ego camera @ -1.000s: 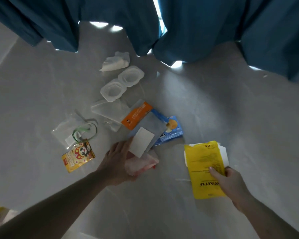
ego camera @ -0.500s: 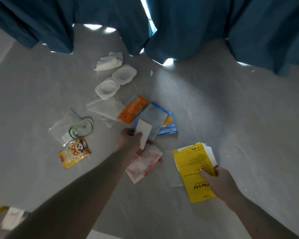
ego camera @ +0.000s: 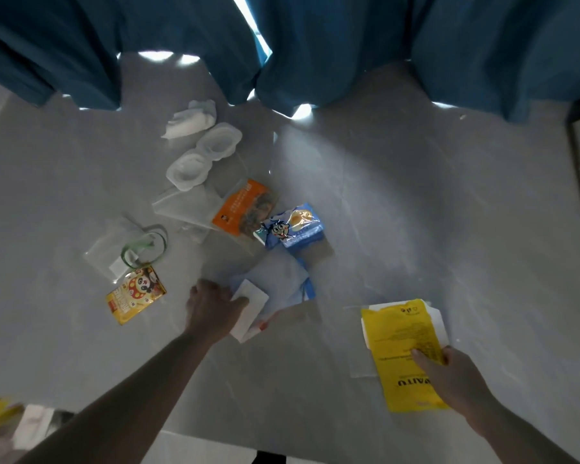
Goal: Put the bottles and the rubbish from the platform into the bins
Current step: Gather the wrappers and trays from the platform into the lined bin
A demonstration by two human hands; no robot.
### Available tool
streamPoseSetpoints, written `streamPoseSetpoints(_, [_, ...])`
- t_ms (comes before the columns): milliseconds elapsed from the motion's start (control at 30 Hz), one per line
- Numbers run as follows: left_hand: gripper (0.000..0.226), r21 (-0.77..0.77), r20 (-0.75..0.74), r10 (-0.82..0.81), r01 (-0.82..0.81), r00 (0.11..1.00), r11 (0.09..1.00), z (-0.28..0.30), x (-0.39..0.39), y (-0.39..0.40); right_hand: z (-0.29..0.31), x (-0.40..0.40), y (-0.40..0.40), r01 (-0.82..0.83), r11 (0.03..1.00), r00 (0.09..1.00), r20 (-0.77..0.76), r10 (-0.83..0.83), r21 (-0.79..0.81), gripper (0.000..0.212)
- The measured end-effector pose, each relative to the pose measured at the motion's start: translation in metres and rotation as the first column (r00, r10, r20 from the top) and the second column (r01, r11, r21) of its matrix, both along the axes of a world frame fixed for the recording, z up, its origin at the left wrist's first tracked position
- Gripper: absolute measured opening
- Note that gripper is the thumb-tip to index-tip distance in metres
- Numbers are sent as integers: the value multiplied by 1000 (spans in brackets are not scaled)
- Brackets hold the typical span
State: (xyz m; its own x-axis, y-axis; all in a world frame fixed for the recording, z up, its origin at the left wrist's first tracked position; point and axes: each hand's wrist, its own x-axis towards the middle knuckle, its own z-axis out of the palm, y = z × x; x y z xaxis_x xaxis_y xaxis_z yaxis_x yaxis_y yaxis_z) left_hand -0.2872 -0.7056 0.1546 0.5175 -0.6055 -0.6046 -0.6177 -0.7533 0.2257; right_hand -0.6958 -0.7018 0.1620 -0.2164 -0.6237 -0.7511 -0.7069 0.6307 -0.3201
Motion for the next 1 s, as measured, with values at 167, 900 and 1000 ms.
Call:
streamPoseSetpoints(167, [95,-148,62,-209,216,976,965,-21,-13,-10,1,-2,1,-6,999,999,41,8,-53,29])
streamPoseSetpoints(900, [18,-325,-172,63,-117,983,939,289,-106,115,257,-32,86,178,965,968,208,-137,-191,41])
streamPoseSetpoints(1000, [15,-413,-186,100,-170,978,895,334,-116,131,299,-35,90,125,961,969,238,-66,-245,42])
